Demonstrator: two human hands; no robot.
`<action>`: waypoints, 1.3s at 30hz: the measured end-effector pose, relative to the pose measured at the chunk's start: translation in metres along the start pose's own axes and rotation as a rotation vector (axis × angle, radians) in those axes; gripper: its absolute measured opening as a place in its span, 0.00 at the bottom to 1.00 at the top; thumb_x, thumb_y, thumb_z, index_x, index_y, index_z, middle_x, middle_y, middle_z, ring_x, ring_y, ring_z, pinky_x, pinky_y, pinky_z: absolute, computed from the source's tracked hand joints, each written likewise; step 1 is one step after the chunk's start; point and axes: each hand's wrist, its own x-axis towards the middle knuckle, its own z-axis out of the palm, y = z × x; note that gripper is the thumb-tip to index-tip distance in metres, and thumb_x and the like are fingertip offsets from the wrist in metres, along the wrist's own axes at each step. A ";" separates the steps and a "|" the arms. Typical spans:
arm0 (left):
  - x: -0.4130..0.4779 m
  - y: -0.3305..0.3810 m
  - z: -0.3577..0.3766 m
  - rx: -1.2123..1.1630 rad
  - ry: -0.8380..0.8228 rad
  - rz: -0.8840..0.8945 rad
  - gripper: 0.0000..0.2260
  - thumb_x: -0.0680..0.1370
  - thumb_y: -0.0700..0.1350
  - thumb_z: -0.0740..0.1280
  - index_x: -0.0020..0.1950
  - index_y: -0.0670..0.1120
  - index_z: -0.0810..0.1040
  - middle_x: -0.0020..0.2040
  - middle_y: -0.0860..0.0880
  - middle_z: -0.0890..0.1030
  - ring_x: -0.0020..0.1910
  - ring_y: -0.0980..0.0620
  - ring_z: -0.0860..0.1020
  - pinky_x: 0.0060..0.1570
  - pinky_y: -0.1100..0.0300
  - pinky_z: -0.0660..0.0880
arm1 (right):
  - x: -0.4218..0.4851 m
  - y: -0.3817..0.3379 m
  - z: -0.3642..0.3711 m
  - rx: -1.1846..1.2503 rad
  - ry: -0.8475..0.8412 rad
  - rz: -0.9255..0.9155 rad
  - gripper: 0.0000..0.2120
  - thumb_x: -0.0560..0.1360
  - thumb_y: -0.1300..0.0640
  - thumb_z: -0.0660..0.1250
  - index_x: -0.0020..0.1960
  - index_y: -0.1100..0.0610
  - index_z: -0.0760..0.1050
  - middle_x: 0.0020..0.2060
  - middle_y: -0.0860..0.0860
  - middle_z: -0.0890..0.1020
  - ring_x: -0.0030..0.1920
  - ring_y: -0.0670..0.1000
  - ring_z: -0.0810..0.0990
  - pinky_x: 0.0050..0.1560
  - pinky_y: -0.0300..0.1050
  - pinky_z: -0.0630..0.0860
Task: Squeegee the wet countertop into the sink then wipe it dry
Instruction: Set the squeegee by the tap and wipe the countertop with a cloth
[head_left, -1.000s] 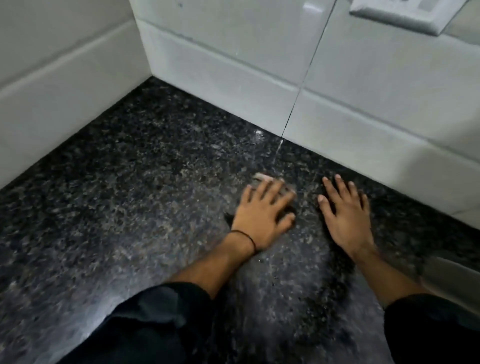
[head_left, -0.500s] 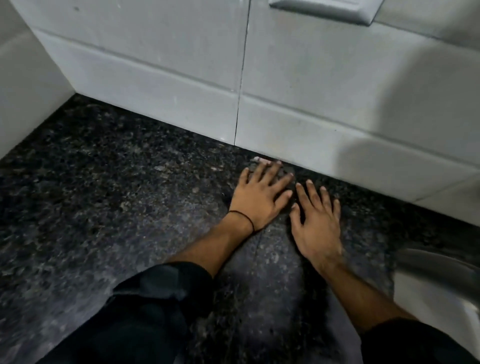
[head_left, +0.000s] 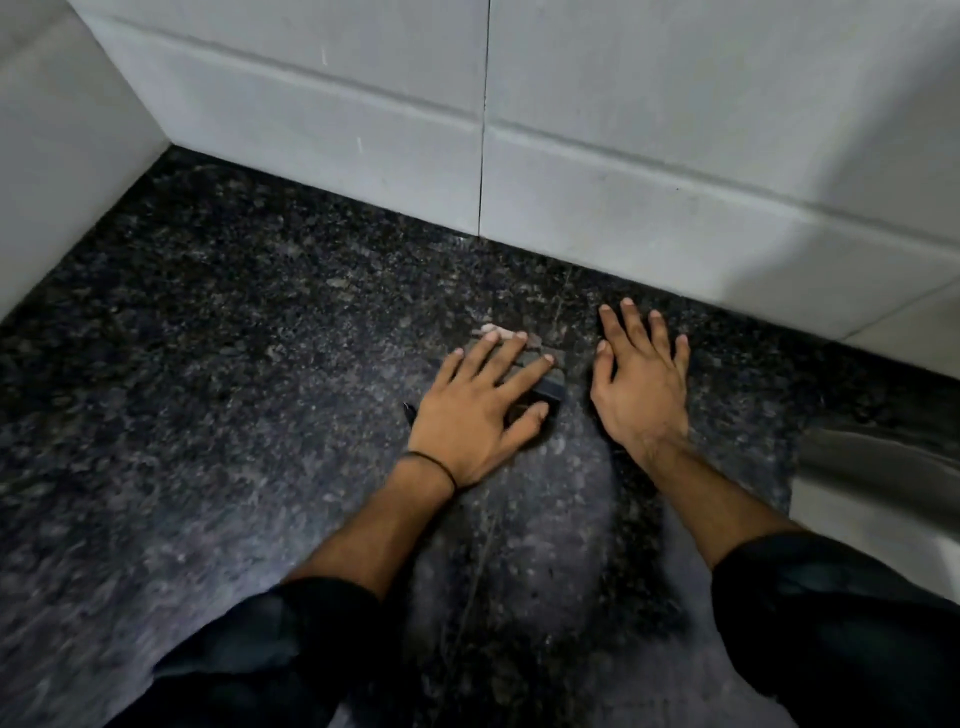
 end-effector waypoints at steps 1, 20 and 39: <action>-0.002 -0.019 -0.005 0.005 0.020 -0.060 0.25 0.80 0.64 0.50 0.77 0.62 0.59 0.79 0.53 0.60 0.78 0.47 0.57 0.74 0.45 0.57 | -0.001 0.000 0.000 0.002 -0.009 -0.001 0.26 0.81 0.48 0.50 0.78 0.48 0.61 0.78 0.48 0.61 0.78 0.56 0.56 0.76 0.61 0.48; -0.146 0.058 0.009 0.057 0.041 -0.290 0.25 0.80 0.64 0.51 0.77 0.61 0.61 0.79 0.53 0.61 0.78 0.48 0.58 0.73 0.43 0.60 | -0.068 0.057 -0.035 0.100 -0.112 -0.199 0.24 0.84 0.47 0.48 0.79 0.48 0.57 0.80 0.49 0.54 0.79 0.54 0.51 0.76 0.59 0.43; -0.064 0.123 0.008 -0.245 0.181 -0.531 0.22 0.83 0.55 0.50 0.78 0.54 0.61 0.80 0.50 0.58 0.79 0.47 0.53 0.76 0.40 0.49 | -0.138 0.088 -0.055 0.244 -0.104 -0.170 0.30 0.82 0.40 0.48 0.80 0.55 0.55 0.80 0.51 0.53 0.79 0.52 0.49 0.78 0.54 0.45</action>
